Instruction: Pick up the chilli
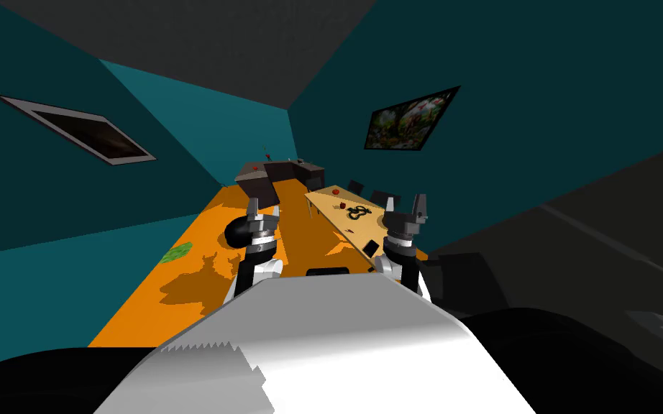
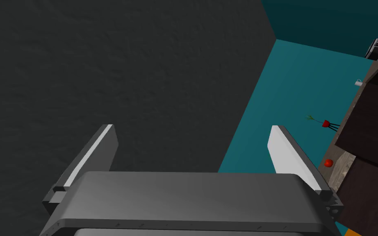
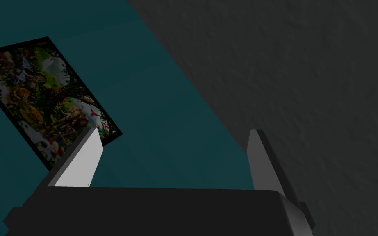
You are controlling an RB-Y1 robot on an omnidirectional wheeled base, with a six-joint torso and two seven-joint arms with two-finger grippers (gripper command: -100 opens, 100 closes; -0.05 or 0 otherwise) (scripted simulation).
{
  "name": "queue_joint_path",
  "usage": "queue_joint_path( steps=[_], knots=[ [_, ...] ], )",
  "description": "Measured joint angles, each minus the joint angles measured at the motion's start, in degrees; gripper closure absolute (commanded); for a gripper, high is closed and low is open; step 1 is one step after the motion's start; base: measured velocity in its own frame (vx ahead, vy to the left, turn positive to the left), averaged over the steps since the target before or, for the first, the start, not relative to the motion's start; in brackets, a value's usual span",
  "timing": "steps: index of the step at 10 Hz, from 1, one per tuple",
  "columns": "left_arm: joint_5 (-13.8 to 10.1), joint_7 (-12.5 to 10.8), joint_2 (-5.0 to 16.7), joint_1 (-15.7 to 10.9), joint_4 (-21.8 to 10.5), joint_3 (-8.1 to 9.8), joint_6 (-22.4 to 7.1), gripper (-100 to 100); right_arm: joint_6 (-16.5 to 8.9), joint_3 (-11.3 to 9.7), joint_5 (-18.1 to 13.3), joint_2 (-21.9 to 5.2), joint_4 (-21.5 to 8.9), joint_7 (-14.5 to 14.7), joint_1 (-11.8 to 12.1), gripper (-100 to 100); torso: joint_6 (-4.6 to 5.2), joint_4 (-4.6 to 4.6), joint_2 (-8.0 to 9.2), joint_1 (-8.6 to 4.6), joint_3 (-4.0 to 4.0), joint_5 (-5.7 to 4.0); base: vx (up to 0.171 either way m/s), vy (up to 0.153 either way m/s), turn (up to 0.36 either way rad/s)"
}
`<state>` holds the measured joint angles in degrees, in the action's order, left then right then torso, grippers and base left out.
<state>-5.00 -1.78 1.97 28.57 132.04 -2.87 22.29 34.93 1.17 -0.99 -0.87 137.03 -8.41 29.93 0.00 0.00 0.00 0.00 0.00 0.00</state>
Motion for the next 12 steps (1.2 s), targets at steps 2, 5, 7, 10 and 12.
queue_joint_path(
  steps=[2, 5, 7, 10, 12],
  knots=[
    [0.0, 0.0, 0.0, 0.0, 0.0, 0.00, 0.0, 0, -0.3, -0.2, -0.4, -2.4, -0.8, 0.6, 0.5, -100, -0.01, -0.02, -0.09, 0.02, -0.05, 0.00, 0.034, 0.011, 0.070],
    [0.0, 0.0, 0.0, 0.0, 0.0, 0.00, 0.0, 0, -1.5, -0.6, -1.4, -7.1, -3.5, 2.5, 2.1, -100, 0.00, -0.05, -0.22, 0.04, -0.13, 0.01, 0.061, 0.020, 0.086],
    [0.0, 0.0, 0.0, 0.0, 0.0, 0.00, 0.0, 0, -2.1, -2.1, -3.0, -9.9, -6.7, 5.0, 3.6, -100, -0.02, -0.07, -0.27, 0.09, -0.16, 0.02, 0.072, 0.026, 0.135],
    [0.0, 0.0, 0.0, 0.0, 0.0, 0.00, 0.0, 0, -4.3, -3.4, -5.0, -15.2, -11.3, 8.8, 6.6, -100, -0.02, -0.09, -0.40, 0.09, -0.23, 0.01, 0.099, 0.024, 0.149],
    [0.0, 0.0, 0.0, 0.0, 0.0, 0.00, 0.0, 0, -5.6, -5.5, -7.2, -17.8, -14.5, 12.5, 9.5, -100, -0.02, -0.09, -0.40, 0.08, -0.23, 0.02, 0.093, 0.013, 0.104]
  ],
)
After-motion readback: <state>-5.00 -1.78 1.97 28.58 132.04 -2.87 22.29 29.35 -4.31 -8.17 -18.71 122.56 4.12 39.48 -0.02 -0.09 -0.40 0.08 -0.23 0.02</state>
